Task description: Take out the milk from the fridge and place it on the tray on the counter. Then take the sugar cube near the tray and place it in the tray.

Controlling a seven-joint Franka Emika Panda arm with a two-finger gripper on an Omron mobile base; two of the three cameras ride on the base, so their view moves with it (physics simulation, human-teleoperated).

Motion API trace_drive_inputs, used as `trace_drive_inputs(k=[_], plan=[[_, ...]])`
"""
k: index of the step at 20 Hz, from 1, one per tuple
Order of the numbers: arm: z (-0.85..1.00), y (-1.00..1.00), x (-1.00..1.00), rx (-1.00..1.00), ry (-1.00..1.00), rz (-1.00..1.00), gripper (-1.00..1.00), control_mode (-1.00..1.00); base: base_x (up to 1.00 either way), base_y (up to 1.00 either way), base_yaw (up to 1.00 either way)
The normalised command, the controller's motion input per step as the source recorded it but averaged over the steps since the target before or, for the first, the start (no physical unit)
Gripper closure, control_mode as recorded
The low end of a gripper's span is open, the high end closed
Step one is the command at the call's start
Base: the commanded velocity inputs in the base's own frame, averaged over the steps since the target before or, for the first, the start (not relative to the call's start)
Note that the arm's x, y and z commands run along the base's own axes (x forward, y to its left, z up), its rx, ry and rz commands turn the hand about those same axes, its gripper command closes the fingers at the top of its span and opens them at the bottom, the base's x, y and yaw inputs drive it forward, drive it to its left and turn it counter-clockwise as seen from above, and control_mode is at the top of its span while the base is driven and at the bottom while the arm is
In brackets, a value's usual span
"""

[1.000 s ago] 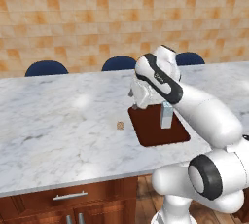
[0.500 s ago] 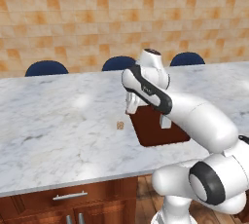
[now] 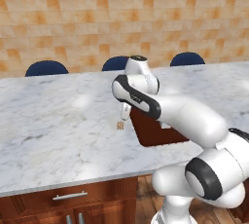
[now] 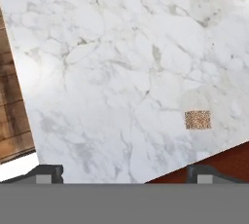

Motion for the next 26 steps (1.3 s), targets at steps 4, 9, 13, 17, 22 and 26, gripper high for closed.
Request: trace_drive_inputs(k=[4,9,13,17,22,26], plan=[[-0.29,-0.19,0.2,0.0,0.01,0.0,-1.0,-1.0,0.0,0.0,0.0],[-0.39,-0.03,0.28,-0.05,0.05,0.0,-1.0,-1.0,0.0,0.0,0.0],[-0.42,0.0,0.37,-0.11,0.05,0.0,-1.0,-1.0,0.0,0.0,0.0],[-0.31,0.0,0.4,-0.06,0.06,0.0,-1.0,-1.0,0.0,0.0,0.0],[-0.24,0.0,0.47,-0.06,0.02,-0.01,-1.0,-1.0,0.0,0.0,0.0],[-0.42,0.0,0.33,-0.01,0.0,0.0,-1.0,-1.0,0.0,0.0,0.0]])
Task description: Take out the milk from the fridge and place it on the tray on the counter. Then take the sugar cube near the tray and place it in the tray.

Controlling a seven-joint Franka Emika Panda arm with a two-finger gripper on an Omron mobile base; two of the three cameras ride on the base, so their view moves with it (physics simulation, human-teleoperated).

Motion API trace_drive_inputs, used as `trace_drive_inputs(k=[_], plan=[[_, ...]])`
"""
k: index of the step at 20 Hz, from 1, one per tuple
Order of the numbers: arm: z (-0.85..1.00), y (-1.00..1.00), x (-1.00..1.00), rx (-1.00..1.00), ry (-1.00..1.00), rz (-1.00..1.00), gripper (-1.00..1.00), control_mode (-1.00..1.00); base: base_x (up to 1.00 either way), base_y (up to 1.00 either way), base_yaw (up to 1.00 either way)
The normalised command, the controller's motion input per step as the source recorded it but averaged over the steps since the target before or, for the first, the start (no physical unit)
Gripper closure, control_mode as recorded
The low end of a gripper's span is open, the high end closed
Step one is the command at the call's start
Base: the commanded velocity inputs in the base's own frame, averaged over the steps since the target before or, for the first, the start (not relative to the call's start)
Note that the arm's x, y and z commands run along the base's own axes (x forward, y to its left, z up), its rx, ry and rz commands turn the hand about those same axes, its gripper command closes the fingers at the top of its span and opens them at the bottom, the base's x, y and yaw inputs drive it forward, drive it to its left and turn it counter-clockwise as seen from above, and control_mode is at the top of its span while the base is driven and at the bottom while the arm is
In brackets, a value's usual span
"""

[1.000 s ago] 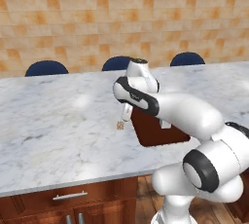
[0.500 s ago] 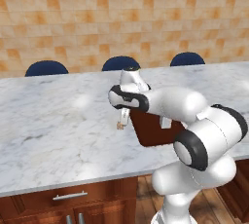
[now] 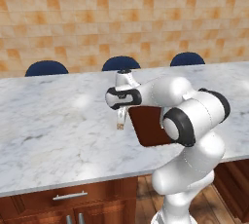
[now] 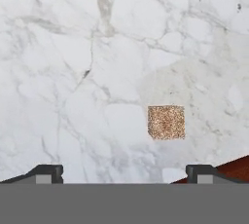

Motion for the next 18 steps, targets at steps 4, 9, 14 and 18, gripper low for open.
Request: trace_drive_inputs(k=[4,9,14,18], plan=[[-0.42,0.0,0.33,0.0,0.0,0.0,-1.0,-1.0,0.0,0.0,0.0],[-0.19,0.0,0.24,0.0,0.0,0.0,-1.0,-1.0,0.0,0.0,0.0],[-0.16,0.06,0.34,0.0,0.01,0.0,-1.0,-1.0,0.0,0.0,0.0],[-0.19,0.04,0.03,0.0,0.05,-0.02,-1.0,-1.0,0.0,0.0,0.0]])
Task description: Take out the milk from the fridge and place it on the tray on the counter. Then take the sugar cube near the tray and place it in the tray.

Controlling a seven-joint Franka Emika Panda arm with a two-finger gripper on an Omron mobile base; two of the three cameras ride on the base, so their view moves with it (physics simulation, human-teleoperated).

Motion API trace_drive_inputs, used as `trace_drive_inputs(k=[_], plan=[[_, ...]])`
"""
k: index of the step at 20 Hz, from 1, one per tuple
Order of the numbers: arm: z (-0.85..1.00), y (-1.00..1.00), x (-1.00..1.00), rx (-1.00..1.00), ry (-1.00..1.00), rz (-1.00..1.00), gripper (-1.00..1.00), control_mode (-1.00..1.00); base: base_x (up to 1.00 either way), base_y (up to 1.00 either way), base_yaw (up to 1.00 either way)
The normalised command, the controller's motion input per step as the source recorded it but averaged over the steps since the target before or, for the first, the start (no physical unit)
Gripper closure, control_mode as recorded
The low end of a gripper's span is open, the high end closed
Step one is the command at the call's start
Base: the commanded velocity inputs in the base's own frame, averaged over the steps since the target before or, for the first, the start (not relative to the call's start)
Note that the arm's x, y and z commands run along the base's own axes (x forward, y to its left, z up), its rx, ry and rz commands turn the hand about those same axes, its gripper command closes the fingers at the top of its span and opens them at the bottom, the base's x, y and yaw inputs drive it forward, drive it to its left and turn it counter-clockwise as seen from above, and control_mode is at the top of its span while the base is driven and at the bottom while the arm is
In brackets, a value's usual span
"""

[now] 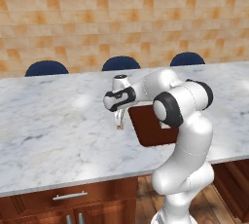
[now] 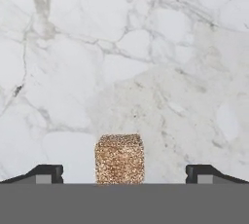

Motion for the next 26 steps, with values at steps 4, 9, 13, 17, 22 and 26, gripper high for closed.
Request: trace_drive_inputs(k=[4,9,13,17,22,26], plan=[[-0.12,0.03,0.0,0.0,0.04,-0.02,-1.0,-1.0,0.0,0.0,0.0],[-0.21,0.0,0.04,0.0,0.03,-0.02,-1.0,-1.0,0.0,0.0,0.0],[-0.22,0.0,0.18,0.0,0.01,0.0,-1.0,-1.0,0.0,0.0,0.0],[-0.28,0.02,0.22,0.0,0.02,0.0,-1.0,-1.0,0.0,0.0,0.0],[-0.22,0.16,0.01,0.0,0.0,0.0,1.0,-1.0,0.0,0.0,0.0],[-0.2,0.21,0.0,0.0,0.0,-0.01,1.0,-1.0,0.0,0.0,0.0]])
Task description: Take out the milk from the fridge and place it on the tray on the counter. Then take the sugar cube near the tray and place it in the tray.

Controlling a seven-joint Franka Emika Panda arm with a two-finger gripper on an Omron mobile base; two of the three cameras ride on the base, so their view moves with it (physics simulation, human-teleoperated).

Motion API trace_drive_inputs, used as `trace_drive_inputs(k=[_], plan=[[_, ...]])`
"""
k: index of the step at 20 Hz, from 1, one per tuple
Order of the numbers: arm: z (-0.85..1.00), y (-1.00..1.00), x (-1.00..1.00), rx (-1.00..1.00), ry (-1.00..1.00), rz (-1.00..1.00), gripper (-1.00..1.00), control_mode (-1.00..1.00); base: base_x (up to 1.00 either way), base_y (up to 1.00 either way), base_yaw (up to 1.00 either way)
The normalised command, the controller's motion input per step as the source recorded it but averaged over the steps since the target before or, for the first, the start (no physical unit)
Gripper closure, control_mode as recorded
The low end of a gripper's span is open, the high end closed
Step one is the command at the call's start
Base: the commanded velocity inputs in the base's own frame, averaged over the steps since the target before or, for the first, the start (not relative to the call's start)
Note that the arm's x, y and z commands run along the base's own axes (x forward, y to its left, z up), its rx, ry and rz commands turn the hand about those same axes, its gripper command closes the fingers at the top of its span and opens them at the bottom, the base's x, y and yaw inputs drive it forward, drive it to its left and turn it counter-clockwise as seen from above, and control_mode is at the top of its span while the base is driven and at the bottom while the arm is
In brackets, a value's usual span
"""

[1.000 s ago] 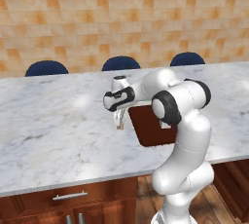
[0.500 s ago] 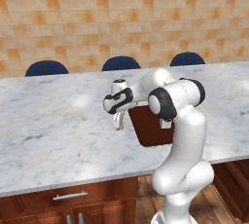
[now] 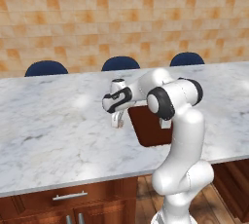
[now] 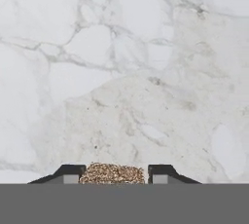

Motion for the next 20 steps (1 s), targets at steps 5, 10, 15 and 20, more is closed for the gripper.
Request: trace_drive_inputs(k=[5,10,15,20], plan=[[-0.03,0.21,-0.03,-0.01,0.0,-0.01,1.0,-1.0,0.0,0.0,0.0],[0.16,0.14,-0.35,0.0,0.0,-0.07,1.0,-1.0,0.0,0.0,0.0],[0.65,0.02,-0.58,0.0,0.0,-0.09,1.0,-1.0,0.0,0.0,0.0],[0.21,-0.14,-0.65,-0.08,0.0,-0.12,1.0,-1.0,0.0,0.0,0.0]])
